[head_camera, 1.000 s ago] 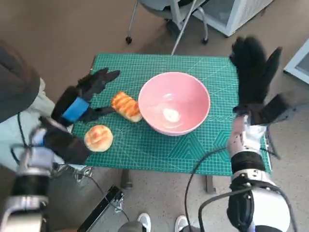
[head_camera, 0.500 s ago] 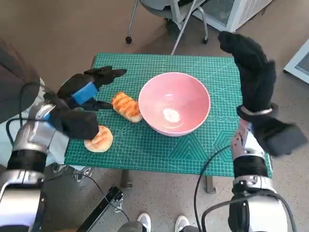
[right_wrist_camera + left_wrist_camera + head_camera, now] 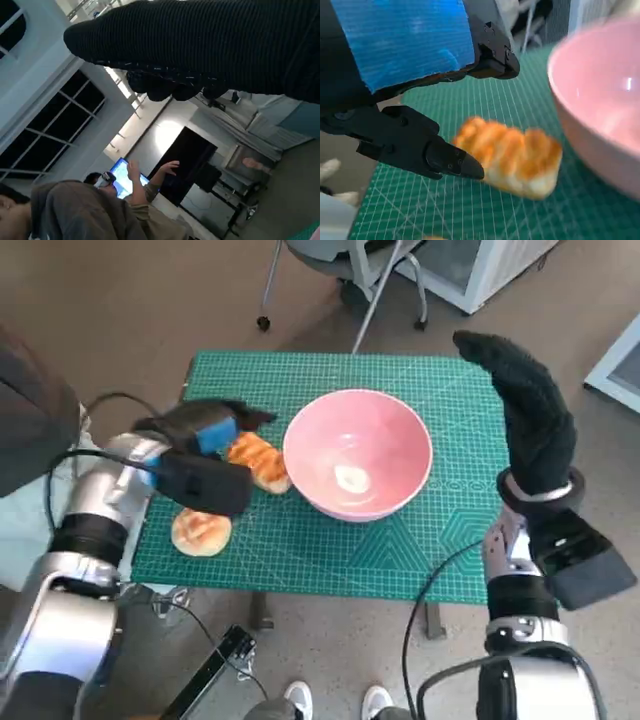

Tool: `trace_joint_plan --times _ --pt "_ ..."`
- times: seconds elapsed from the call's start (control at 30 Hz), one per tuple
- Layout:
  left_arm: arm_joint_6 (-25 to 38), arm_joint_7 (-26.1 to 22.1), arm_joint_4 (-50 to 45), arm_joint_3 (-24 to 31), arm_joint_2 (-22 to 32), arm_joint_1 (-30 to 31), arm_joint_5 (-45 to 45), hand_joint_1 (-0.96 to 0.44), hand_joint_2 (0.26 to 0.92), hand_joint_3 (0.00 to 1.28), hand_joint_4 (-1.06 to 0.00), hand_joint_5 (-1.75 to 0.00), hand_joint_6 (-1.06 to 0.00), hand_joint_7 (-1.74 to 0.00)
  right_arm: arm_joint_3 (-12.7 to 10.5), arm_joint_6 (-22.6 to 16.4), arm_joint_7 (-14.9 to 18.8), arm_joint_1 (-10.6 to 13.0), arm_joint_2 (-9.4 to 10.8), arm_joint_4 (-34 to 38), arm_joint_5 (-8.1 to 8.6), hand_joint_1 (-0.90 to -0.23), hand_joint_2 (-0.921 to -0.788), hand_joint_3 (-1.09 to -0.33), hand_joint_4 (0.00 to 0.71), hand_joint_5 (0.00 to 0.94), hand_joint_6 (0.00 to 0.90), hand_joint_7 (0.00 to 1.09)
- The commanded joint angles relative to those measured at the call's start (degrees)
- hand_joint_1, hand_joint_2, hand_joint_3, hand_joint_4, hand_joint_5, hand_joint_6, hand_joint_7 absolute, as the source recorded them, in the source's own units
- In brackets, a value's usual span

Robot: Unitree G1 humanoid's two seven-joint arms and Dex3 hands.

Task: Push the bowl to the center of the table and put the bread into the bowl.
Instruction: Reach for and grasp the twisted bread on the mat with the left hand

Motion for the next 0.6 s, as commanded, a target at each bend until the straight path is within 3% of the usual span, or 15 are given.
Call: trace_joint_plan --times 0.03,0.6 --pt "2.8 -0.5 2.8 -2.4 -1.7 -3.2 1.5 -0.31 0.768 0.0 -0.3 0.0 -0.41 -0.05 0.5 -0.1 -1.2 2.0 -0.6 -0.4 -0.77 -0.571 -0.921 -0.704 0.355 0.002 0.042 0.83" --pt "11.2 -1.6 7.3 -6.6 -6.8 -4.7 2.7 -0.27 0.757 0.0 -0.3 0.0 -0.42 -0.03 1.6 1.6 -1.8 4.3 -0.6 -3.8 0.64 -0.583 -0.921 -0.692 0.354 0.001 0.04 0.83"
